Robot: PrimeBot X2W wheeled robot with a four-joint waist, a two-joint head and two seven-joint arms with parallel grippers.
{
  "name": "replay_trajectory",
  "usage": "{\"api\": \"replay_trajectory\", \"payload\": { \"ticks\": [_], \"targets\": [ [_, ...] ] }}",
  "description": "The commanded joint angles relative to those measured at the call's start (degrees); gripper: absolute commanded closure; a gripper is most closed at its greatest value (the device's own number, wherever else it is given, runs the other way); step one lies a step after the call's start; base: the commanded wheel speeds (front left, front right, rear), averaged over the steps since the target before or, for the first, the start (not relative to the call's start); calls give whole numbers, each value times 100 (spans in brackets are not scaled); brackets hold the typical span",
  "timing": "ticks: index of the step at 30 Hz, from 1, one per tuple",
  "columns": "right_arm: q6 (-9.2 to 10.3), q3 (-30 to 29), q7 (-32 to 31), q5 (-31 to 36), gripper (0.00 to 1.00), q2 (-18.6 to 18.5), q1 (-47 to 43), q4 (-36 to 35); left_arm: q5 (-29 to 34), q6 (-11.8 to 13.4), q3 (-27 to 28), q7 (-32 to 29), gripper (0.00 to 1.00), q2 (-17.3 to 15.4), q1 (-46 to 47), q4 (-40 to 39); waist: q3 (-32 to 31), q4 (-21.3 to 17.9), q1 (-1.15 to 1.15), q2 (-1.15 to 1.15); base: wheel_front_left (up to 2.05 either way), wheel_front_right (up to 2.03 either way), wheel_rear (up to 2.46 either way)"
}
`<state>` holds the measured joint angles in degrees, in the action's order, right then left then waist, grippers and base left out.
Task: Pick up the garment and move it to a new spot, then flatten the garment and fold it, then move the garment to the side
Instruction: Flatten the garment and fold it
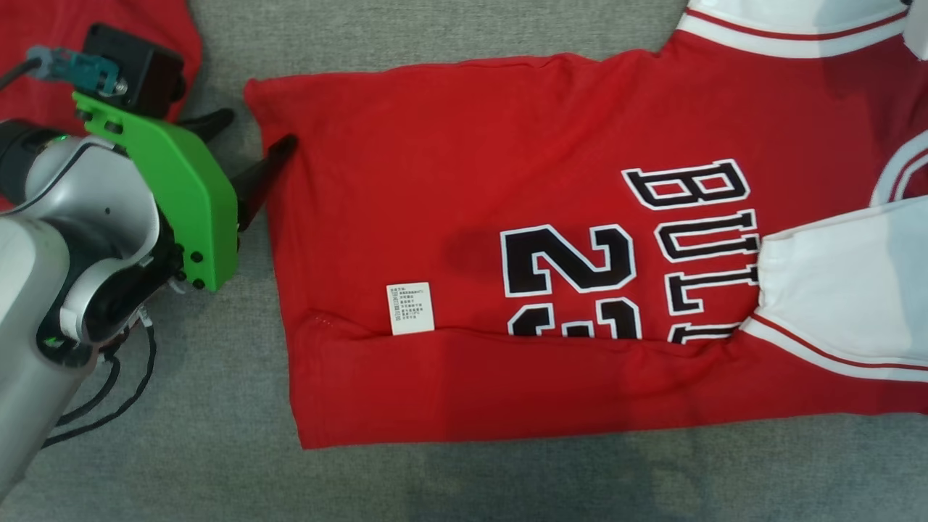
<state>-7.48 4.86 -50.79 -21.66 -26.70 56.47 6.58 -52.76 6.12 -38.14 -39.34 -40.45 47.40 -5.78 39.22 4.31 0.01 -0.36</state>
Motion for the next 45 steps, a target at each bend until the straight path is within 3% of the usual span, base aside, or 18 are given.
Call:
{"api": "replay_trajectory", "payload": {
  "ticks": [1,7,16,17,18,19,20,21,27,32,38,45],
  "targets": [
    [-1,97,38,58,0,52,178,193,59,-45,-105,-46,0,148,70,271,273,302,-1,36,0,0,0],
    [-1,426,143,157,0,136,487,836,100,-155,-221,109,0,562,304,944,266,415,-1,36,0,0,0],
    [-2,636,386,8,0,8,525,1199,67,-316,-340,287,0,997,477,1405,177,439,-1,36,0,0,0],
    [-2,653,415,-18,17,10,543,1220,30,-360,-357,292,0,1045,486,1407,170,440,-1,36,0,0,0],
    [-2,688,447,-68,48,22,565,1215,-13,-415,-375,300,0,1090,489,1401,164,443,-1,36,0,0,0],
    [-2,699,489,-105,100,24,583,1226,-50,-470,-401,311,85,1130,482,1391,155,444,-1,36,0,0,0],
    [-2,699,489,-105,100,24,583,1226,-50,-470,-401,311,85,1130,482,1391,155,444,-1,36,0,0,0],
    [-2,738,534,-167,100,26,576,1224,-81,-524,-417,321,100,1165,454,1389,128,444,-1,36,0,0,0],
    [-1,526,1123,-543,100,87,577,1100,-222,-567,-161,683,100,1070,275,1185,-83,317,-1,36,0,0,0],
    [-1,385,1609,-1013,100,-129,-53,669,-392,-503,35,1093,100,1004,-212,967,-570,168,-1,36,0,0,0],
    [-1,104,2030,-1569,100,-424,-1382,-270,-406,-317,233,1561,100,798,-857,636,-1131,-96,-1,36,0,0,0],
    [-2,-334,2240,-1863,100,-357,-2994,-1383,-307,-138,359,1968,100,616,-1357,415,-1468,-350,-1,36,0,0,0]
  ]
}}
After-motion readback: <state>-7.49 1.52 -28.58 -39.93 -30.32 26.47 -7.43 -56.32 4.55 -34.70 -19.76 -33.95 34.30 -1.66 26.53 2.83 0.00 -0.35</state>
